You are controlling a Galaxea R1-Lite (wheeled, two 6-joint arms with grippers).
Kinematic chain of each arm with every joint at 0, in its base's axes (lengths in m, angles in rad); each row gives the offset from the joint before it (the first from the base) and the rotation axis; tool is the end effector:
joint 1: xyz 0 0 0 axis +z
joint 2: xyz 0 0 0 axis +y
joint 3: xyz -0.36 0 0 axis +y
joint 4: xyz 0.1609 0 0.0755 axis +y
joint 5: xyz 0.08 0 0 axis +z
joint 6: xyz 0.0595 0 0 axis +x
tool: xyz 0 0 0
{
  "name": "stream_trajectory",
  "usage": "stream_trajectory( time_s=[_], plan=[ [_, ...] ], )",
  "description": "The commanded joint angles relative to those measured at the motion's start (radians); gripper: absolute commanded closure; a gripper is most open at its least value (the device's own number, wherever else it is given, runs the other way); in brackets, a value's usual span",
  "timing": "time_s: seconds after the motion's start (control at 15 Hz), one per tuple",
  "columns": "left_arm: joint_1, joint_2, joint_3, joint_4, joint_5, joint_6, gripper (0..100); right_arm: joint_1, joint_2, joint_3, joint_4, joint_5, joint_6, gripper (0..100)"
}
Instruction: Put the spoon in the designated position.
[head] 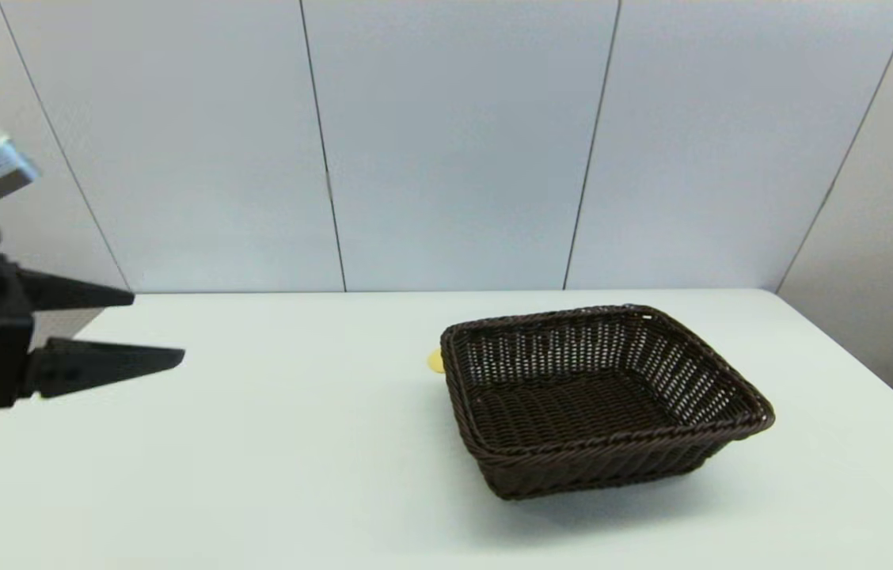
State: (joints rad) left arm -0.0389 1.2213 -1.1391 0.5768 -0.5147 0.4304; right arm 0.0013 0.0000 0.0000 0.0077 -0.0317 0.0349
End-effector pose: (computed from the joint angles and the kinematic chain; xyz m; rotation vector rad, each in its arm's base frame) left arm 0.1462 -0.0350 0.3196 0.2476 0.5205 -0.6605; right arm -0.0596 -0.0020 0.0744 0.0348 0.0072 -0.0305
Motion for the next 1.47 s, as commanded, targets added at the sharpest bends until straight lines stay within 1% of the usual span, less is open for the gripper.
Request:
stream_trajectory(
  time_s=[0.07,0.2,0.27,0.33,0.47,0.67,0.93,1.0,1.2,1.27,1.33,1.4,1.47],
  plan=[
    [0.021,-0.462,0.453,-0.135,0.18,-0.117,0,0.0,0.0,0.0,0.0,-0.001,0.0,0],
    [0.019,-0.628,0.68,-0.295,0.294,-0.203,0,0.0,0.002,0.0,0.0,-0.001,0.0,0],
    [0.014,-0.698,0.777,-0.351,0.341,-0.233,0,0.0,0.0,0.0,0.0,-0.001,0.0,0],
    [0.014,-0.766,0.852,-0.394,0.386,-0.254,0,0.0,0.0,0.0,0.0,-0.001,0.0,0],
    [0.013,-0.887,0.944,-0.403,0.449,-0.275,0,0.0,0.002,0.0,0.0,-0.001,0.0,0],
    [0.014,-1.025,1.043,-0.396,0.459,-0.288,0,0.0,0.0,0.0,0.0,-0.001,0.0,0],
    [0.024,-1.171,1.069,-0.394,0.459,-0.285,0,0.0,0.0,0.0,0.0,-0.001,0.0,0],
    [0.025,-1.221,1.069,-0.396,0.464,-0.303,0,0.0,0.002,0.0,0.0,-0.001,0.0,0],
    [0.025,-1.221,1.072,-0.403,0.464,-0.325,0,0.0,0.002,0.0,0.0,-0.001,0.0,0],
    [0.025,-1.221,1.075,-0.417,0.466,-0.341,0,0.0,0.0,0.0,0.0,-0.001,0.0,0],
    [0.025,-1.221,1.078,-0.43,0.472,-0.4,0,0.0,0.0,0.0,0.0,-0.001,0.0,0],
    [0.025,-1.221,1.081,-0.439,0.504,-0.45,0,0.0,0.0,0.0,0.0,-0.001,0.0,0],
    [0.025,-1.221,1.081,-0.439,0.519,-0.455,0,0.0,0.0,0.0,0.0,-0.001,0.0,0]
  ],
)
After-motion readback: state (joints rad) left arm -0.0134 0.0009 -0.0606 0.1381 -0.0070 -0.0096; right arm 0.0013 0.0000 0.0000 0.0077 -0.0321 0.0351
